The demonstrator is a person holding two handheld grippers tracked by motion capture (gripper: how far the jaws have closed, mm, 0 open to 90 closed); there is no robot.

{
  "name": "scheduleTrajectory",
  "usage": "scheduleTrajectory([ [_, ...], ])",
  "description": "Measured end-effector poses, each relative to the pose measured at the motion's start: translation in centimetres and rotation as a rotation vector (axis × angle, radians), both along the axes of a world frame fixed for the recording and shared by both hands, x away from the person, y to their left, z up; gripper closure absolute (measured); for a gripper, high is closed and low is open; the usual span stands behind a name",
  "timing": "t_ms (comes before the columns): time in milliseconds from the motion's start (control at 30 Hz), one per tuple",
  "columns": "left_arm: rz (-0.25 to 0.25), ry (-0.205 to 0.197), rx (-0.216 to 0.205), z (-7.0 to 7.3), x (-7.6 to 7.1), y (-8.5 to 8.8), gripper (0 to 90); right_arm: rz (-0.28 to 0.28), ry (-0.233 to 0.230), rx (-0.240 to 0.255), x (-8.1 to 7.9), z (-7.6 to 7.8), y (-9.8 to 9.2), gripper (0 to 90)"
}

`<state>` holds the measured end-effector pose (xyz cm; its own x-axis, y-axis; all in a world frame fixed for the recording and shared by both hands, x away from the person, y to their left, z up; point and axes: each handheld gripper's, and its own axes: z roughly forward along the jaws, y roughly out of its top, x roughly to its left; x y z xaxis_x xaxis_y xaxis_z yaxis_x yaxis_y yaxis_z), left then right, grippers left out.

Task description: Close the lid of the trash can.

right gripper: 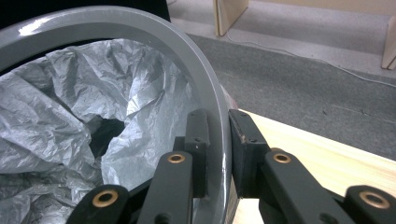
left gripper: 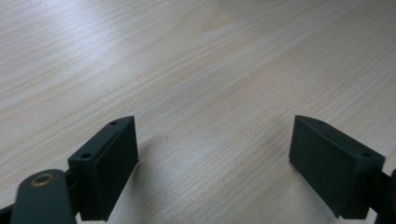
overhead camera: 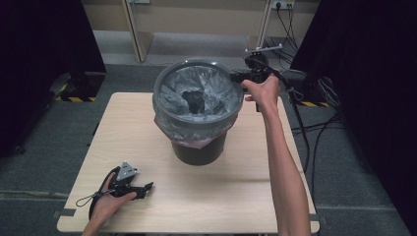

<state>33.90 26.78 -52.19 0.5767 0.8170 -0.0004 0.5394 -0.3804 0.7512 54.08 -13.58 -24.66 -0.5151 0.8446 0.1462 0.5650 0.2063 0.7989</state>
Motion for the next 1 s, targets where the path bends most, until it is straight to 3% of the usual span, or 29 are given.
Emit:
scheduleTrajectory([
  [100, -0.001, 0.002, 0.002, 0.0, 0.0, 0.0, 14.9, -0.002, 0.031, -0.038, 0.4, 0.2, 0.5, 78.7],
  [367, -0.003, 0.000, 0.004, 0.0, 0.0, 0.0, 15.0, -0.010, 0.028, -0.154, 1.1, 0.2, 1.9, 78.5],
  [467, -0.005, -0.001, 0.003, 0.0, -0.1, 0.0, 15.0, -0.010, 0.029, -0.171, 1.4, -0.2, 2.3, 78.1],
  [833, 0.001, -0.012, -0.013, 0.2, -0.2, 0.1, 14.9, 0.007, -0.002, -0.160, 1.2, -0.6, 2.0, 77.0],
  [967, 0.003, -0.038, -0.049, 1.3, -0.3, 0.2, 15.0, 0.016, -0.023, -0.101, 0.7, -0.6, 1.5, 56.2],
  [1000, 0.005, -0.048, -0.062, 1.6, -0.4, 0.3, 14.9, 0.020, -0.038, -0.092, 0.5, -0.6, 1.3, 55.8],
])
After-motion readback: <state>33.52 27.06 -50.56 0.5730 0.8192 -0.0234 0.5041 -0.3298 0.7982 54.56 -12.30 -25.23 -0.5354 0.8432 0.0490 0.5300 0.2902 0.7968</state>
